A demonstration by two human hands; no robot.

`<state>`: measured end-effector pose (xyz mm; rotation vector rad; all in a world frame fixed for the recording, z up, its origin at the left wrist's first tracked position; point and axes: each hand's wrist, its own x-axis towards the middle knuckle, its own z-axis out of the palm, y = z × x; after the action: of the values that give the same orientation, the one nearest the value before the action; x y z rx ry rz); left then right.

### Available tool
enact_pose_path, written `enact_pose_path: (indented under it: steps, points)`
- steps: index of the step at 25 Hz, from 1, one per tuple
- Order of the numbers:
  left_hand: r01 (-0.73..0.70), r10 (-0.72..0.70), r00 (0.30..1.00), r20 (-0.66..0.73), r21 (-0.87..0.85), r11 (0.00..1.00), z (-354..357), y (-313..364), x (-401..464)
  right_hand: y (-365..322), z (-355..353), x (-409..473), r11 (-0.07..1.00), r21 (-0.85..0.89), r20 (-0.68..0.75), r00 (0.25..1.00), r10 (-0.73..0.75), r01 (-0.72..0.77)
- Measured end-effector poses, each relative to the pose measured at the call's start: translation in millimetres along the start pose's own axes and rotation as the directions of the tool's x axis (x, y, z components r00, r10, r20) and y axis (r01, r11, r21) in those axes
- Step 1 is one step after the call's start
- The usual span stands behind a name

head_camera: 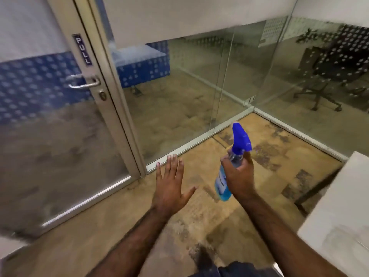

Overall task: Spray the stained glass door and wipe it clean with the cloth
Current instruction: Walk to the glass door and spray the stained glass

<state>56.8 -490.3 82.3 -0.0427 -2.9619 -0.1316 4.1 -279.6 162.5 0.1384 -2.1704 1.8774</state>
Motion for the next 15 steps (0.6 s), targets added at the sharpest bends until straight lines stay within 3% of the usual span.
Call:
enact_pose_path:
  steps: [7, 10, 15]
  points:
    - [0.363, -0.358, 0.928, -0.102, 0.041, 0.931, -23, -121, -67, -26, 141, -12, 0.989, 0.140, 0.258, 0.963, -0.075, 0.040]
    - [0.479, -0.470, 0.874, -0.123, 0.057, 0.876, -27, -162, -92, -45, 196, -20, 0.980, 0.199, 0.417, 0.907, -0.057, -0.030]
    - [0.607, -0.584, 0.787, -0.198, 0.082, 0.790, -48, -227, -118, -78, 284, -31, 0.961, 0.276, 0.602, 0.784, -0.156, -0.021]
